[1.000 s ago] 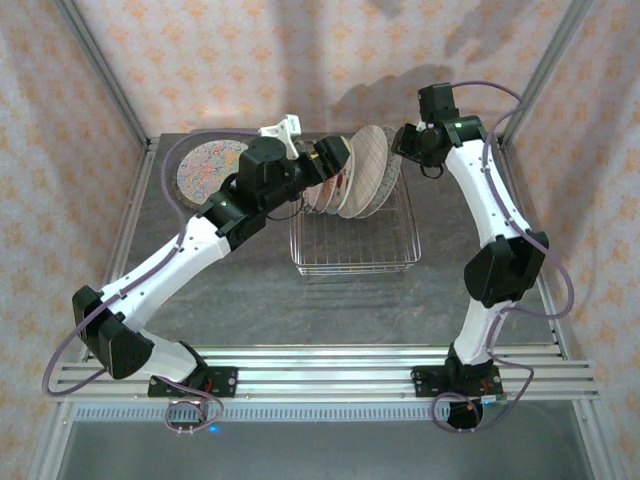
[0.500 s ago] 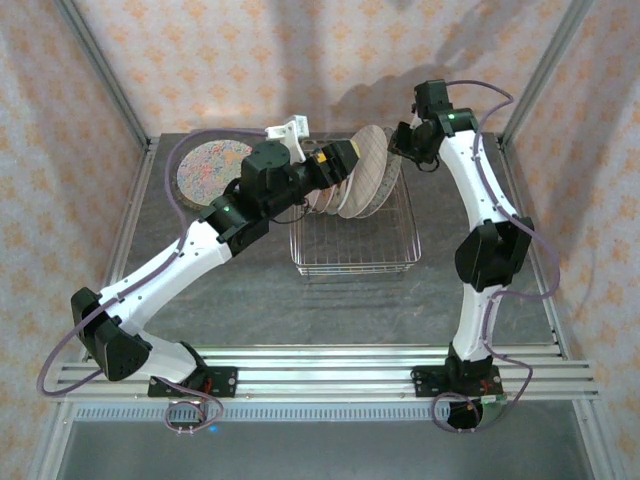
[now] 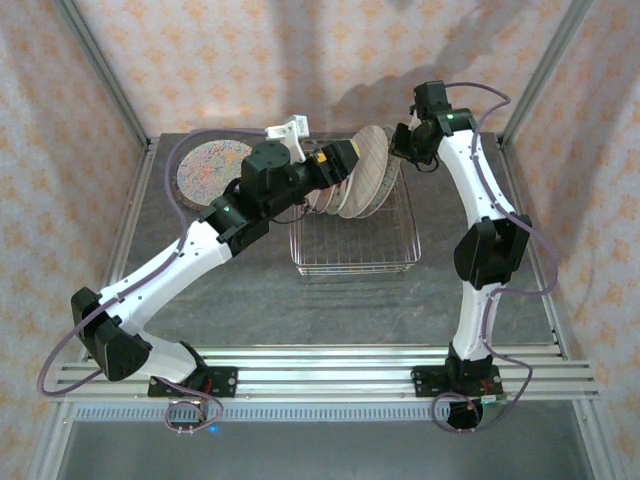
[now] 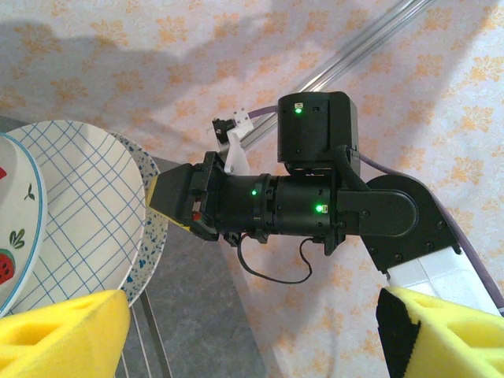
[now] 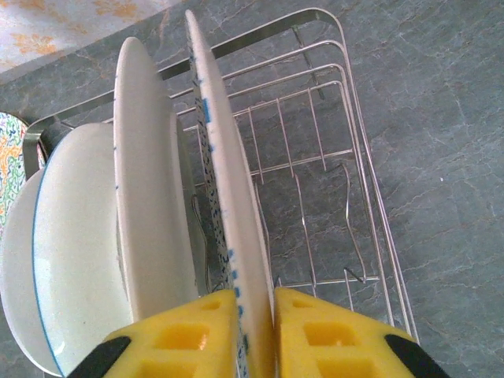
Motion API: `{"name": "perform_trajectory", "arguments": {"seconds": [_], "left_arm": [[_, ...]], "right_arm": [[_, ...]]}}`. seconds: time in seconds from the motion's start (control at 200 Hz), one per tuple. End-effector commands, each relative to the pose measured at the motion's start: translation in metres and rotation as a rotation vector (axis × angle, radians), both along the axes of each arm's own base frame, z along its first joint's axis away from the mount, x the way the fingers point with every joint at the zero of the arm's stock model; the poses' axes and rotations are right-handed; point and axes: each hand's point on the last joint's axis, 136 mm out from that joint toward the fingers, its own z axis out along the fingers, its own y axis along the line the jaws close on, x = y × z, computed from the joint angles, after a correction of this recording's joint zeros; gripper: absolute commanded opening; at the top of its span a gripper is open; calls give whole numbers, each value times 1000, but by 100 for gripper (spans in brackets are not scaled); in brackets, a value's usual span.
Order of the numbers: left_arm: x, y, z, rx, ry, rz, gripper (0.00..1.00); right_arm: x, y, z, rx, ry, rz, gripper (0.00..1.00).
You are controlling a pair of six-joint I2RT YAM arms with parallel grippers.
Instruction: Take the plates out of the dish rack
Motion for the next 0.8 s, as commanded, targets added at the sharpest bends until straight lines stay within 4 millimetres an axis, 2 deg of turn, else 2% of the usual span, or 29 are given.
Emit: {"name": "perform_trajectory", "arguments": {"seconds": [0.0,0.115,0.145,0.46,0.796], "left_arm": [[-2,3,20,-14,-58,10,83],[-2,1,19,-16,-55,4,83],[-1,0,19,-16,-54,3,83],[-1,-1,16,-14,-48,1,83],[2,-6,9,-38,-12,-9,84]], "right_arm": [[4,4,-3,4,5,17,16],[5,4,2,4,-14,14,7],[5,5,3,5,-17,20,0],[1,-2,25,-76,-71,-25,0],[-16,-18,59,-186,-133,-106,0]]}}
